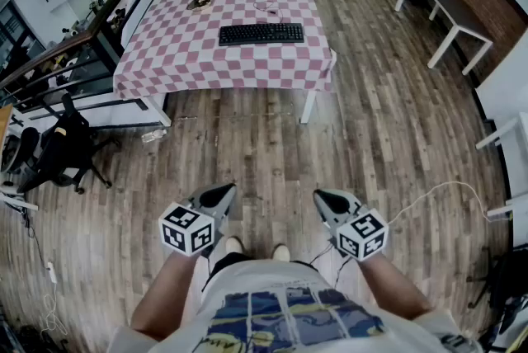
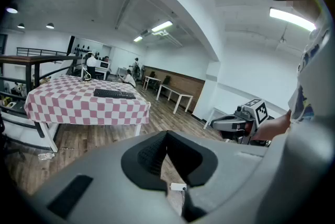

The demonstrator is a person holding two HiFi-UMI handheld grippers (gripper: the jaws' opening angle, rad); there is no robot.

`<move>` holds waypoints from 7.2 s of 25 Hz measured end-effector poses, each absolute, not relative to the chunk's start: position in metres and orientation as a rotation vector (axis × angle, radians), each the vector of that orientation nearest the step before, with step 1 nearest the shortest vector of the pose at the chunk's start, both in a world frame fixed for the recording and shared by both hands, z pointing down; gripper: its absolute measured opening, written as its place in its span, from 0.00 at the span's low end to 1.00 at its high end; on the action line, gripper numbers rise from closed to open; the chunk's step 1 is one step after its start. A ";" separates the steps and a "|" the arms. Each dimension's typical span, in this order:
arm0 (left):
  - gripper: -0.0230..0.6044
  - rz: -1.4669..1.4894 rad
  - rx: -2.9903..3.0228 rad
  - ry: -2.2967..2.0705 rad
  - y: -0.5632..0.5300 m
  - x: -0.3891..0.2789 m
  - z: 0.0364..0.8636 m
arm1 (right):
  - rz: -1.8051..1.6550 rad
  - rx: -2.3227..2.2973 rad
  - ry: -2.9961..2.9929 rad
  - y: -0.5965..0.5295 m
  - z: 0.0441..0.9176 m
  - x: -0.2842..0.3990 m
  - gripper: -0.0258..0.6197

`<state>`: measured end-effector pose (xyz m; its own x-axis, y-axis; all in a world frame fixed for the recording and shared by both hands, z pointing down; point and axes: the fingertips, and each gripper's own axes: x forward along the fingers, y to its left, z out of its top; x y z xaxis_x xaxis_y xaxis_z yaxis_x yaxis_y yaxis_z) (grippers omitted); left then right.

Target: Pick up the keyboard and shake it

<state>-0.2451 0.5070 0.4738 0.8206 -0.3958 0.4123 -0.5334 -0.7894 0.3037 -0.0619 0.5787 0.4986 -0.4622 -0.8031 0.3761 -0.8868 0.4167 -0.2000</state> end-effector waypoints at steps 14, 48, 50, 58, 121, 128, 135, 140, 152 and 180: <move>0.04 0.488 2.592 -0.634 0.472 -0.193 0.495 | 0.600 1.506 -2.400 0.539 0.519 -0.019 0.04; 0.36 0.481 2.456 -0.735 -0.030 -0.157 0.564 | 0.802 1.525 -2.197 0.055 0.584 0.079 0.27; 0.36 0.499 2.425 -0.762 -0.061 -0.144 0.573 | 0.818 1.496 -2.197 0.019 0.594 0.102 0.27; 0.36 0.635 2.312 -0.925 -0.175 -0.106 0.605 | 0.871 1.400 -2.194 -0.117 0.628 0.194 0.28; 0.49 0.579 2.286 -1.013 -0.433 -0.110 0.628 | 0.604 1.382 -2.145 -0.348 0.625 0.265 0.41; 0.49 0.503 2.372 -1.110 -0.435 -0.118 0.570 | 0.308 1.404 -2.214 -0.366 0.553 0.258 0.40; 0.48 0.428 2.453 -1.222 -0.430 -0.129 0.512 | 0.055 1.421 -2.268 -0.379 0.489 0.251 0.40; 0.47 0.386 2.497 -1.296 -0.427 -0.138 0.478 | -0.077 1.428 -2.297 -0.383 0.454 0.243 0.39; 0.47 0.320 2.620 -1.513 -0.421 -0.158 0.391 | -0.414 1.493 -2.277 -0.390 0.365 0.226 0.38; 0.45 0.133 2.799 -1.882 -0.388 -0.188 0.247 | -0.939 1.631 -2.192 -0.364 0.233 0.201 0.38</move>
